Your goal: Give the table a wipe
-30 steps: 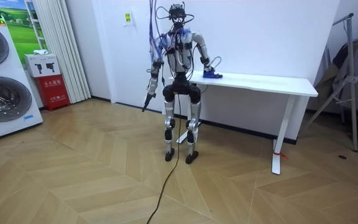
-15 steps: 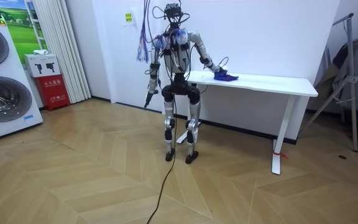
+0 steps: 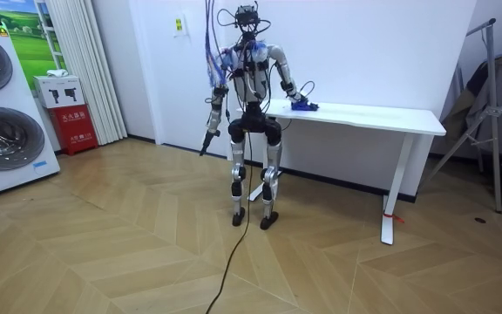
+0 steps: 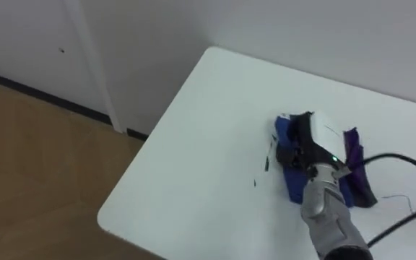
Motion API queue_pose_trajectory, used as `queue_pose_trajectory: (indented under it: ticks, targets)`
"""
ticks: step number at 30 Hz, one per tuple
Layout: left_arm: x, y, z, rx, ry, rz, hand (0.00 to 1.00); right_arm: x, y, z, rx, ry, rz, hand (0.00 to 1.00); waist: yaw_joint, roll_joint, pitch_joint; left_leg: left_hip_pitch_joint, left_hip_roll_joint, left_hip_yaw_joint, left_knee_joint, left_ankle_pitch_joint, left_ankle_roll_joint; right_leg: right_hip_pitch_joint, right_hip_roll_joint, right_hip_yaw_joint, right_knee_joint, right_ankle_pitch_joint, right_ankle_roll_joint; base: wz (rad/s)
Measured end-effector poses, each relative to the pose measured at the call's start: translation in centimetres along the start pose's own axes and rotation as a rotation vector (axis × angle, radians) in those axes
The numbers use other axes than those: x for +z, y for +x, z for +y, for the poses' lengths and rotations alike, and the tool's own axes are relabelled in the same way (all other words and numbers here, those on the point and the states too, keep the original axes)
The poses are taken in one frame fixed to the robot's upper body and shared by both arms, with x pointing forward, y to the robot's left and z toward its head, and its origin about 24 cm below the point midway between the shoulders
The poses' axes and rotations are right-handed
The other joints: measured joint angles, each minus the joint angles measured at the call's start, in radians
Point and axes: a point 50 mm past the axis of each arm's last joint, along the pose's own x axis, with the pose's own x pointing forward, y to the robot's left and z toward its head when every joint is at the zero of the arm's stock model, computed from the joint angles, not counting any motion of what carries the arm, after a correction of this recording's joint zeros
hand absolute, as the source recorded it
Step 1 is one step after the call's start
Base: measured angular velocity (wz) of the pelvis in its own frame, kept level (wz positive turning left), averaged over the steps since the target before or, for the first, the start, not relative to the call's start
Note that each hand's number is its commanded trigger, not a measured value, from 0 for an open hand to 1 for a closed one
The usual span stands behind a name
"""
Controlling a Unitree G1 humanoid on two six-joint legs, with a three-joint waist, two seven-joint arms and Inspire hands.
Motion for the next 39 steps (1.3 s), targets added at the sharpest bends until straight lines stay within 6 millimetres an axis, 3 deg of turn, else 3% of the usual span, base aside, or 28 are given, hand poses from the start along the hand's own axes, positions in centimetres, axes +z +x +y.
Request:
queue_pose_trajectory:
  ticks: [2,4,7,12,14,16,19,23,25,26,27,28,30,31,32,33,34,36,37,38,39]
  targets:
    - [0.0,0.1,0.4,0.004,0.005,-0.002,0.0,-1.5,-0.4,-0.5,-0.01,-0.027,0.035,1.0,0.001,0.001,-0.0014,0.011,-0.003,0.002,-0.001,-0.007,0.007,0.011,-0.003,0.002,0.002,-0.001,0.003,-0.09]
    - [0.3,0.2,0.7,0.012,0.006,-0.01,0.0,-1.7,-0.4,-0.6,-0.008,-0.029,0.048,1.0,0.003,0.002,-0.0039,0.013,-0.003,0.01,0.0,-0.014,0.01,0.01,-0.003,0.018,0.013,-0.001,0.003,-0.26]
    - [1.8,0.4,0.5,0.011,0.0,-0.045,0.0,-0.5,0.2,-0.3,0.003,-0.027,0.038,1.0,0.019,0.005,-0.005,0.024,0.0,0.035,-0.004,-0.013,0.01,0.0,0.0,0.04,0.022,0.002,0.003,-0.32]
    - [5.2,0.3,0.0,0.003,-0.03,-0.16,0.0,4.2,2.3,0.3,0.108,-0.027,-0.055,1.0,0.059,0.005,-0.0052,0.014,0.009,0.084,-0.006,-0.01,0.005,-0.048,0.016,0.095,0.042,0.012,-0.01,-0.32]
    - [6.2,0.2,-0.3,-0.004,-0.04,-0.197,0.0,5.2,2.8,0.2,0.131,-0.028,-0.084,1.0,0.06,0.003,0.0001,0.01,0.014,0.087,-0.004,-0.008,0.003,-0.063,0.016,0.097,0.043,0.014,-0.011,-0.1]
    - [6.0,0.2,-0.2,-0.002,-0.043,-0.199,0.0,5.4,2.8,0.2,0.129,-0.029,-0.092,1.0,0.068,0.002,0.0002,0.009,0.016,0.091,-0.005,-0.008,0.002,-0.069,0.018,0.096,0.044,0.014,-0.011,0.0]
    - [3.9,0.1,0.0,0.003,-0.026,-0.147,0.0,3.7,2.2,0.4,0.109,-0.013,-0.066,1.0,0.035,0.001,0.0003,0.012,0.018,0.084,-0.001,-0.009,0.001,-0.057,0.015,0.069,0.04,0.014,-0.011,0.15]
    - [1.1,0.2,1.0,0.029,-0.003,-0.06,0.0,-1.5,0.4,-0.4,-0.02,0.025,0.095,1.0,-0.009,-0.002,0.0001,0.01,0.021,0.085,0.035,-0.029,0.009,-0.063,-0.012,0.018,0.105,-0.007,0.0,0.21]
    - [1.1,0.3,1.6,0.049,-0.019,-0.056,0.0,-4.1,-0.6,-1.0,-0.063,0.02,0.185,1.0,-0.01,-0.002,0.0002,-0.004,0.031,0.097,0.071,-0.045,0.017,-0.09,-0.026,-0.002,0.166,-0.015,0.008,0.03]
    - [1.4,0.5,2.1,0.06,-0.022,-0.064,0.0,-5.1,-1.1,-1.2,-0.073,0.008,0.223,1.0,-0.001,-0.001,-0.0003,-0.022,0.047,0.12,0.085,-0.058,0.019,-0.113,-0.035,-0.034,0.218,-0.02,0.019,-0.23]
    - [1.8,0.7,2.4,0.066,-0.018,-0.075,0.0,-5.2,-1.0,-1.3,-0.083,0.008,0.246,1.0,0.016,-0.003,-0.0004,-0.034,0.059,0.151,0.11,-0.069,0.02,-0.138,-0.085,-0.089,0.317,-0.05,0.027,-0.3]
    - [2.1,0.7,2.4,0.067,-0.016,-0.085,0.0,-5.4,-1.0,-1.3,-0.082,0.004,0.257,1.0,0.018,-0.002,-0.0003,-0.041,0.066,0.159,0.131,-0.078,0.019,-0.144,-0.12,-0.103,0.367,-0.064,0.032,-0.42]
    - [3.8,0.9,2.7,0.07,-0.005,-0.151,0.0,-4.1,-0.4,-0.8,-0.072,-0.027,0.237,1.0,0.073,0.003,0.0,-0.063,0.109,0.205,0.201,-0.109,0.003,-0.159,-0.25,-0.098,0.49,-0.085,0.046,-0.67]
    - [4.2,1.0,2.8,0.072,-0.002,-0.165,0.0,-3.4,0.0,-0.6,-0.067,-0.037,0.223,1.0,0.088,0.003,0.0002,-0.076,0.124,0.212,0.223,-0.116,-0.005,-0.164,-0.277,-0.089,0.496,-0.084,0.049,-0.81]
    - [5.2,1.2,2.9,0.072,0.008,-0.187,0.0,-1.7,0.9,-0.4,-0.058,-0.041,0.19,1.0,0.109,0.002,0.0006,-0.11,0.154,0.212,0.271,-0.131,-0.022,-0.174,-0.321,-0.071,0.485,-0.078,0.058,-0.66]
    - [6.2,1.4,3.0,0.071,0.018,-0.203,0.0,0.2,1.7,-0.1,-0.051,-0.032,0.15,1.0,0.129,0.002,0.002,-0.138,0.188,0.203,0.309,-0.138,-0.035,-0.175,-0.347,-0.048,0.451,-0.066,0.078,-0.57]
    - [6.9,1.5,3.1,0.072,0.02,-0.22,0.0,1.3,2.2,0.0,-0.044,-0.03,0.117,1.0,0.137,0.004,0.0027,-0.156,0.203,0.181,0.326,-0.142,-0.045,-0.172,-0.352,-0.046,0.424,-0.058,0.088,-0.49]
    - [8.7,1.6,3.4,0.065,0.013,-0.255,0.0,5.4,3.6,0.0,-0.004,-0.037,-0.028,1.0,0.138,-0.001,0.0105,-0.227,0.243,0.088,0.365,-0.134,-0.096,-0.15,-0.348,-0.037,0.277,-0.01,0.101,-0.19]
    - [9.3,1.6,3.4,0.062,0.002,-0.266,0.0,6.0,3.8,-0.2,-0.003,-0.029,-0.054,1.0,0.14,-0.008,0.0119,-0.239,0.251,0.078,0.362,-0.124,-0.112,-0.146,-0.348,-0.036,0.242,0.009,0.101,0.03]
    - [9.5,1.6,3.3,0.053,-0.016,-0.275,0.0,6.9,4.0,-0.6,-0.006,-0.021,-0.101,1.0,0.148,-0.015,0.0116,-0.256,0.273,0.073,0.357,-0.104,-0.145,-0.145,-0.341,-0.04,0.196,0.046,0.104,0.0]
    - [8.9,1.6,3.4,0.052,-0.029,-0.263,0.0,7.2,3.9,-0.6,-0.004,-0.032,-0.134,1.0,0.144,-0.017,0.0116,-0.257,0.297,0.061,0.345,-0.085,-0.181,-0.139,-0.313,-0.049,0.173,0.059,0.109,0.06]
